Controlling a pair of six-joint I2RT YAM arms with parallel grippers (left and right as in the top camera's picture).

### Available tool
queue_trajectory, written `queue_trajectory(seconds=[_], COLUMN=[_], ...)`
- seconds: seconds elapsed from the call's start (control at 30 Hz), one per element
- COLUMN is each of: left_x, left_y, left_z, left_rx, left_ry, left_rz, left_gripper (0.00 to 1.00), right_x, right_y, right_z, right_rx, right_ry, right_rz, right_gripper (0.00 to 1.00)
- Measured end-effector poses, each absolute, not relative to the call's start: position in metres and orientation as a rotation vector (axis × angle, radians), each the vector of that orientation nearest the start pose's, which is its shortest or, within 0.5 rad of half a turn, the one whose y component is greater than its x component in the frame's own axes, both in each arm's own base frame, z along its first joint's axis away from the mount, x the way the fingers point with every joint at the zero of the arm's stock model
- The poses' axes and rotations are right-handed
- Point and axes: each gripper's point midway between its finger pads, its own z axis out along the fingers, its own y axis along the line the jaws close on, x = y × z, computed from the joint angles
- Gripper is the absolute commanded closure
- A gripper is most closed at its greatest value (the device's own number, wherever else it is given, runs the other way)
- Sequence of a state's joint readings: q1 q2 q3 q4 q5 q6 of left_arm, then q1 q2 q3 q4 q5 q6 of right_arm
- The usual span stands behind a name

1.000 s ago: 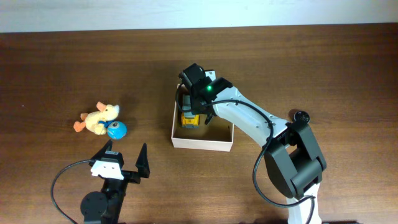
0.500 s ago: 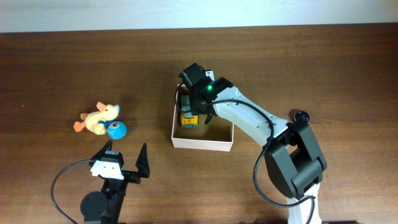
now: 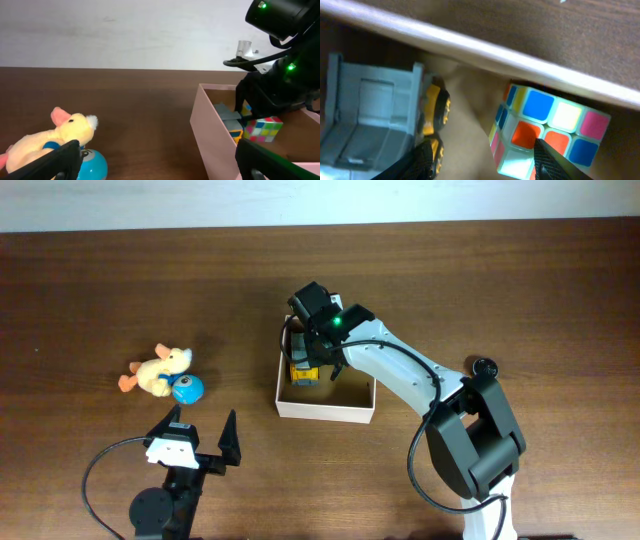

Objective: Pack container

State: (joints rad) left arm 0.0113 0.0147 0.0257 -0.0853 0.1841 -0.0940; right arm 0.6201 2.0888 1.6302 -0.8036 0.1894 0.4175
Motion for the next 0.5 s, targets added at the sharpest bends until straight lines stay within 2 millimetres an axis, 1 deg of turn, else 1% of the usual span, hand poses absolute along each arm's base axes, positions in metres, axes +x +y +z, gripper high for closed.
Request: queue_trajectory(seconds=[0.33, 0.4, 0.5], left_x=[0.243, 0.243, 0.243], left_y=[-0.029, -0.029, -0.029], left_z=[0.162, 0.162, 0.162], left_rx=[0.054, 0.054, 0.054], left_ry=[1.647, 1.647, 1.647], left_rz=[-0.215, -0.215, -0.215], left_gripper=[0.01, 0.01, 0.01], right_x=[0.393, 0.393, 0.398], right_y=[0.242, 0.243, 0.247], right_z=[0.058, 0.061, 0.069], right_rx=[-0.265, -0.268, -0.281], right_ry=[2.806, 2.811, 2.792], right_rz=[-0.042, -0.038, -0.018], right_gripper=[0.39, 0.39, 0.39])
